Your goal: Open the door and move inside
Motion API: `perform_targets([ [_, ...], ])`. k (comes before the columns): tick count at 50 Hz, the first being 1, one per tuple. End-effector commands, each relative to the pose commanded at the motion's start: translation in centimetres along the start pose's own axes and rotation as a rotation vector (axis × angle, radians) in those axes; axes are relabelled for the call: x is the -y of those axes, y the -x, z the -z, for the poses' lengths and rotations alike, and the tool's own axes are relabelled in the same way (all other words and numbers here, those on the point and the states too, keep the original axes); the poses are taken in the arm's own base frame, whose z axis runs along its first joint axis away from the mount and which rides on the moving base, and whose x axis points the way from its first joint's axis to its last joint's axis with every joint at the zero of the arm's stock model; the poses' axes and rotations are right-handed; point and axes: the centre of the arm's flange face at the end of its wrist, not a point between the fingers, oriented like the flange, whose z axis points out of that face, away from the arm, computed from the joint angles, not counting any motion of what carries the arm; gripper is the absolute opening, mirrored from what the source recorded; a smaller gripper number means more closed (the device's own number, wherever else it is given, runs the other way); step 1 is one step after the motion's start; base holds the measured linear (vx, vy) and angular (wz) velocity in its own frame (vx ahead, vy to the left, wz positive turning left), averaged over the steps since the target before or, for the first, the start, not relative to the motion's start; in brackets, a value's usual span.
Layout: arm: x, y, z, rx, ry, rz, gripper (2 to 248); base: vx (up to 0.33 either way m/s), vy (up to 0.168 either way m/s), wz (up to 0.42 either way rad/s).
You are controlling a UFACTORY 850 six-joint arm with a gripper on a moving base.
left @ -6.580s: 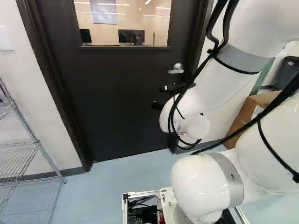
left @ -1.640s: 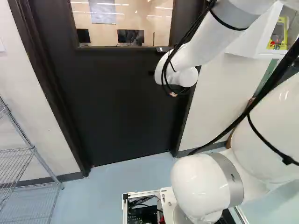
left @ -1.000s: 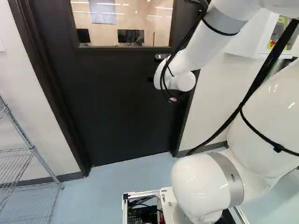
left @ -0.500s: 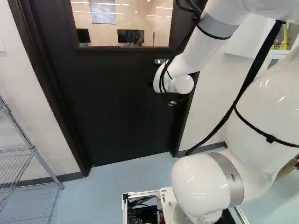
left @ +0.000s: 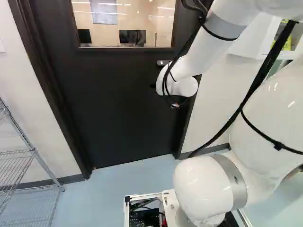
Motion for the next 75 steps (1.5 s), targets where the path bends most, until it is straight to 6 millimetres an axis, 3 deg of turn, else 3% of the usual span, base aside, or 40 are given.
perform_targets([
  [45,-0.1,-2.8,4.6,-0.121,0.002,-0.001,247,0.0,0.0,0.0],
  [75,-0.3,-6.2,4.7,-0.189,0.007,-0.002,247,0.0,0.0,0.0],
])
